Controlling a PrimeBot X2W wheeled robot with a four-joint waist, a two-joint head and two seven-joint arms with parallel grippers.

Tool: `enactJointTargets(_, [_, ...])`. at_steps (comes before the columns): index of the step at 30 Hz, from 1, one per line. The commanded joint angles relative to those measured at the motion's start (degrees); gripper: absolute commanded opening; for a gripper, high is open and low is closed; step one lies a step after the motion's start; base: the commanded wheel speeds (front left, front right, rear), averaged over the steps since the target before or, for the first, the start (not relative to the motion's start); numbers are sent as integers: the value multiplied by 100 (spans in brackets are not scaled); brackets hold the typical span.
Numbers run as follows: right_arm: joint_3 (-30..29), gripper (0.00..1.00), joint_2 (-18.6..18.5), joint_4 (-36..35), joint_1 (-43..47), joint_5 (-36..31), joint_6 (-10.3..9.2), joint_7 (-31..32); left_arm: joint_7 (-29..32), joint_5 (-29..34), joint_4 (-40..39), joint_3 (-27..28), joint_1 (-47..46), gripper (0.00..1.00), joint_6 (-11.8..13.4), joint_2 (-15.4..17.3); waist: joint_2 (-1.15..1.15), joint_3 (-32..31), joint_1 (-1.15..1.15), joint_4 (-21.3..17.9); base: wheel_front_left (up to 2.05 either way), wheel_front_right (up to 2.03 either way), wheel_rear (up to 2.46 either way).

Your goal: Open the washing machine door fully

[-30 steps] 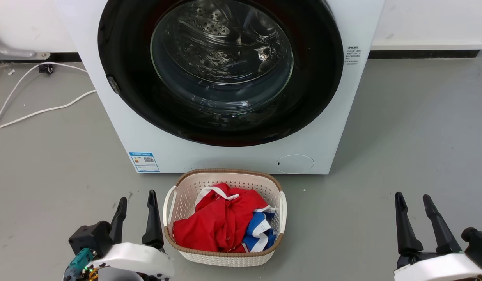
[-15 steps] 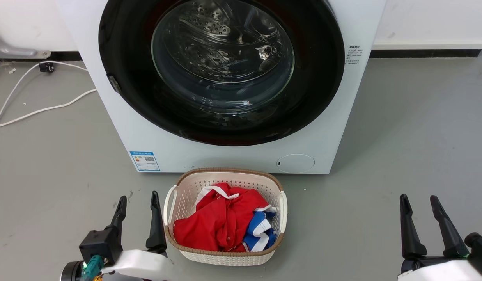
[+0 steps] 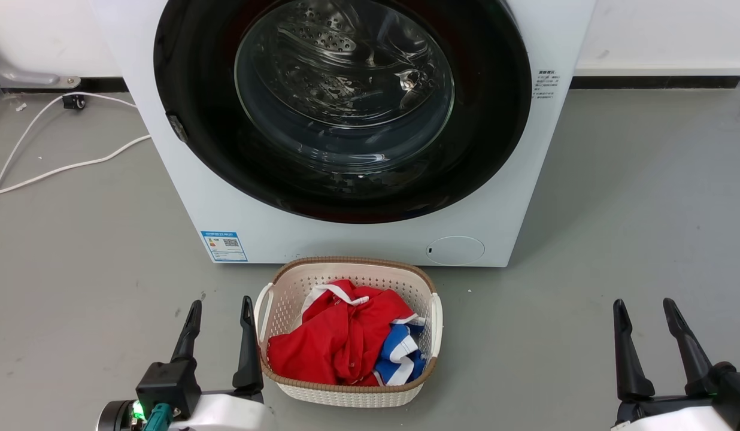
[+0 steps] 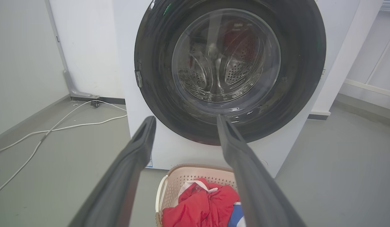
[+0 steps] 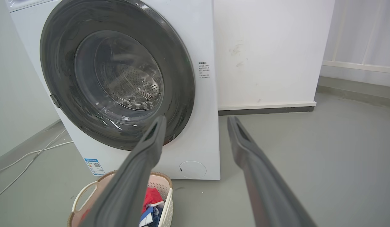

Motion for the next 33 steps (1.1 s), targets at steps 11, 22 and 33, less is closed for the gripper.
enactJointTargets(11, [23,100,-16,-169,135,-396,13,-175,-155,483,12,226,154,100,-265,-201,0,-3,0,16,0,0,0])
enactJointTargets(22, [-5,100,-16,-202,218,-682,13,-282,-267,817,64,466,246,100,-552,-418,0,10,0,28,0,0,0])
enactJointTargets(33, [0,100,-15,-98,243,-547,8,-309,-297,855,215,673,296,100,-792,-523,0,-4,0,31,0,0,0])
